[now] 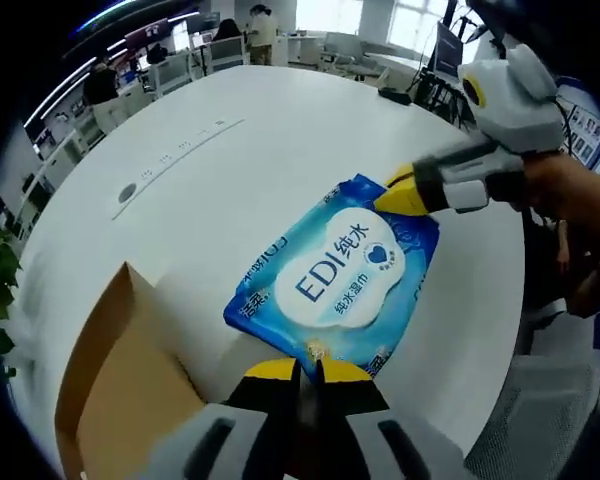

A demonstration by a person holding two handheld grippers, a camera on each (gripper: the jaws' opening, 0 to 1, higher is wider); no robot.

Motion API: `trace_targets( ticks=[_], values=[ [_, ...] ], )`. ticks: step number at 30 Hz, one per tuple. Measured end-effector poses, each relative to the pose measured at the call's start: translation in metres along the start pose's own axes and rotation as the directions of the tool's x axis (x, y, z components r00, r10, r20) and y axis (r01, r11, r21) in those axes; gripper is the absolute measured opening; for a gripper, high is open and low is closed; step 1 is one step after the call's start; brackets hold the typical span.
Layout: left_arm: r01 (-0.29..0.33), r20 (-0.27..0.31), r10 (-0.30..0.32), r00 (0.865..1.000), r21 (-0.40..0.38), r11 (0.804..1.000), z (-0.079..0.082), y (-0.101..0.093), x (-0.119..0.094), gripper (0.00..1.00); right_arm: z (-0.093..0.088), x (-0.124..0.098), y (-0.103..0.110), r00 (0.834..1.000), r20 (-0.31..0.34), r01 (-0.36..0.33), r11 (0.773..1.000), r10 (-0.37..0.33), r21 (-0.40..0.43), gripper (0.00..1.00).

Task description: Operate the shoe box by opening the lid, removing the specified soft item, and placing it in the target area until the item is outside and the box remains undamaged.

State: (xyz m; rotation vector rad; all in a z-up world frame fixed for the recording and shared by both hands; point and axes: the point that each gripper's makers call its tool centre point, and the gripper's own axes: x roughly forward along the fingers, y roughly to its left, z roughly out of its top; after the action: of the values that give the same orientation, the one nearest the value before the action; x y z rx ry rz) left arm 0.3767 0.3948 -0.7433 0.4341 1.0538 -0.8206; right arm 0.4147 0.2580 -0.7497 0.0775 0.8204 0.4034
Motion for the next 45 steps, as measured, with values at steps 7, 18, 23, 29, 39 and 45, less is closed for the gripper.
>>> trace_targets(
  ticks=[7,18,23,29,39,45],
  values=[
    [0.014,0.05,-0.013,0.999,-0.015,1.0,0.004,-0.002,-0.009,0.15,0.0,-0.007,0.0,1.0,-0.001,0.002,1.0,-0.002,0.003,0.08],
    [0.046,0.146,-0.04,0.988,-0.034,0.998,0.016,-0.009,-0.03,0.22,0.003,-0.028,0.005,1.0,0.013,0.016,1.0,-0.015,-0.011,0.15],
    [0.061,0.172,-0.053,0.984,-0.043,0.997,0.015,-0.013,-0.037,0.24,0.005,-0.041,0.01,1.0,0.021,0.019,0.999,-0.019,-0.028,0.17],
    [0.073,0.191,-0.061,0.98,-0.055,0.996,0.012,-0.017,-0.047,0.26,0.004,-0.058,0.016,0.999,0.029,0.025,0.999,-0.024,-0.046,0.21],
    [0.114,0.258,-0.099,0.961,-0.043,0.992,0.014,-0.031,-0.071,0.33,0.002,-0.085,0.025,0.998,0.049,0.038,0.997,-0.034,-0.074,0.25],
    [0.12,0.289,-0.102,0.952,-0.043,0.992,0.008,-0.031,-0.085,0.33,0.004,-0.1,0.036,0.997,0.067,0.036,0.994,-0.03,-0.098,0.29]
  ],
)
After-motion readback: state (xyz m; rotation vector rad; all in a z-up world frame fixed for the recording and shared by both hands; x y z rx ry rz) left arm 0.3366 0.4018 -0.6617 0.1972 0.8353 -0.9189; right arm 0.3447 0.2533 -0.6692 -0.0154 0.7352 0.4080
